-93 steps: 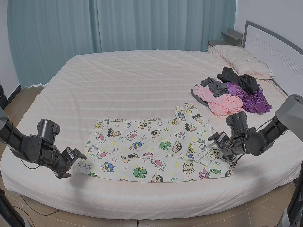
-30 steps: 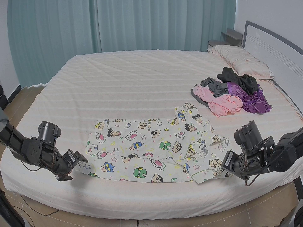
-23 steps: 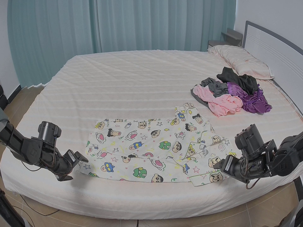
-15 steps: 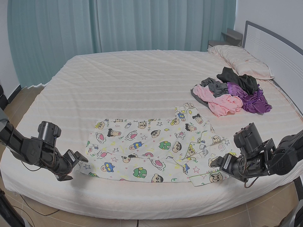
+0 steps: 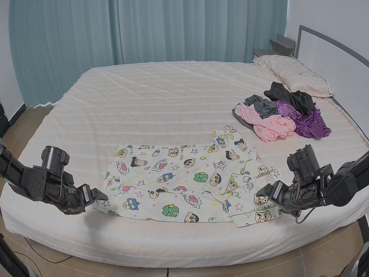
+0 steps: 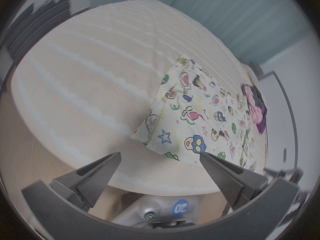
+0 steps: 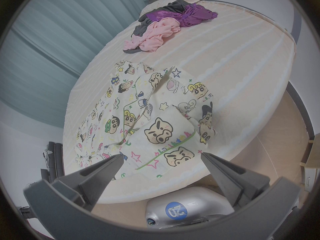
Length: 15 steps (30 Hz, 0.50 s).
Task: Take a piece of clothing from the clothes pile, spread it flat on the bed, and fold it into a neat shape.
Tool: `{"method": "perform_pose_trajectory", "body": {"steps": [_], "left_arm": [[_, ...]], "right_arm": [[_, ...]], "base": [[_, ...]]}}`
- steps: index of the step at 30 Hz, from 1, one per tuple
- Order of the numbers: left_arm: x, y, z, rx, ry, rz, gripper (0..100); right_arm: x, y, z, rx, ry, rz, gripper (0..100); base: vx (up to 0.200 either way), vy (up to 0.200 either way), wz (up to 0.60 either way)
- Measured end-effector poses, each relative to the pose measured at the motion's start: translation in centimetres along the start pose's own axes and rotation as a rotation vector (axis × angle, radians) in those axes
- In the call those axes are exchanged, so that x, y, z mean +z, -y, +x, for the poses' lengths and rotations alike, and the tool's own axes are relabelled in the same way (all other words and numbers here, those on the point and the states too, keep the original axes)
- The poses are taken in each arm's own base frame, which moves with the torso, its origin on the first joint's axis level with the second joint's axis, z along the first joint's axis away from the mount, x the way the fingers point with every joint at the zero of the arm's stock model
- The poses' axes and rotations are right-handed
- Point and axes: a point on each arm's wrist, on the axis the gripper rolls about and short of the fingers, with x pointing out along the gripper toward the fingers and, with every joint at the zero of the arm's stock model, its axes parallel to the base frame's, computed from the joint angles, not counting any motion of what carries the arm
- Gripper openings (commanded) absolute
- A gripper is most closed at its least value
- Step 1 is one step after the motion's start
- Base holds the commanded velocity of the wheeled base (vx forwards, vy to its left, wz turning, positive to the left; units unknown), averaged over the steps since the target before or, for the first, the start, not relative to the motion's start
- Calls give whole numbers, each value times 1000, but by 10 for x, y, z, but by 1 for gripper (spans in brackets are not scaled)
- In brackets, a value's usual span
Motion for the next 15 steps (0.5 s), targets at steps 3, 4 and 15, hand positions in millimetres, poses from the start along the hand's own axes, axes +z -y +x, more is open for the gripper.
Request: {"method": "perform_pose_trajectory", "body": {"steps": [3,4,15], "left_arm": [[5,-1,1,-26,-3,144,100],[7,-1,2,-34,-4,191,100],[31,-3,30,-95,-25,454,100]], "right_arm": [[0,0,0,2,-1,0,100],[0,1,0,2,-2,-1,100],[-2,0,-1,9,-9,-11,100]], "base": [[0,0,0],[0,0,0],[0,0,0]]}}
